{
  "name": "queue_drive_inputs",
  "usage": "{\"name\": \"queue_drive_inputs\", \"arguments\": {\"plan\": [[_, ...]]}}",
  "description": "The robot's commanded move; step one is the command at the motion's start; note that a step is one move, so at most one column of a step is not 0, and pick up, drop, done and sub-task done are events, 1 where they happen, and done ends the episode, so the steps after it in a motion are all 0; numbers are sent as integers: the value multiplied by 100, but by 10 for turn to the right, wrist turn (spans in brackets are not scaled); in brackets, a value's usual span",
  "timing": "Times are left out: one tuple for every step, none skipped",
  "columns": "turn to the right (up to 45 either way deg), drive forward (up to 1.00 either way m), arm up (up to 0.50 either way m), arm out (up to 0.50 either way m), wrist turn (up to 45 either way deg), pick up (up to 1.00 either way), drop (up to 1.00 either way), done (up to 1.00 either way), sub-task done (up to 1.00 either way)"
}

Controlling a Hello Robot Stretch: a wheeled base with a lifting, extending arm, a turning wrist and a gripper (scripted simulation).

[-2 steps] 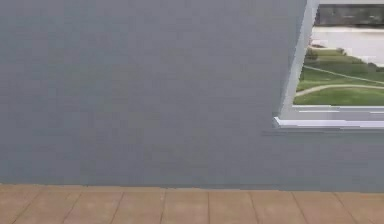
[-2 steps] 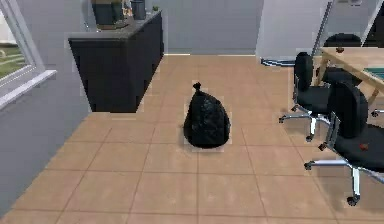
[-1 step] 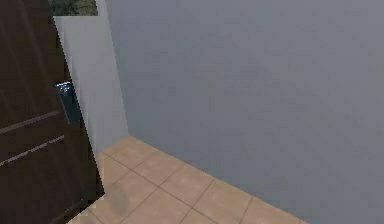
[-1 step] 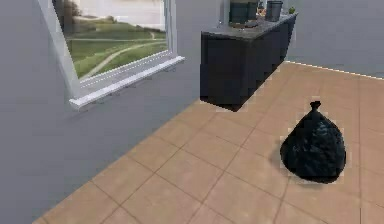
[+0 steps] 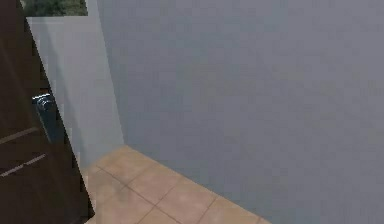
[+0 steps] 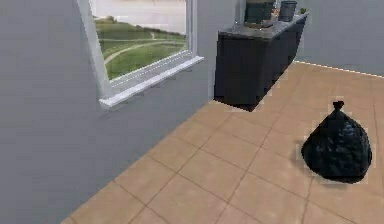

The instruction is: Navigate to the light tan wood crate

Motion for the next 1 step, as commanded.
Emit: {"name": "queue_drive_inputs", "arguments": {"plan": [[-450, 0, 0, 0, 0, 0, 0, 0, 0]]}}
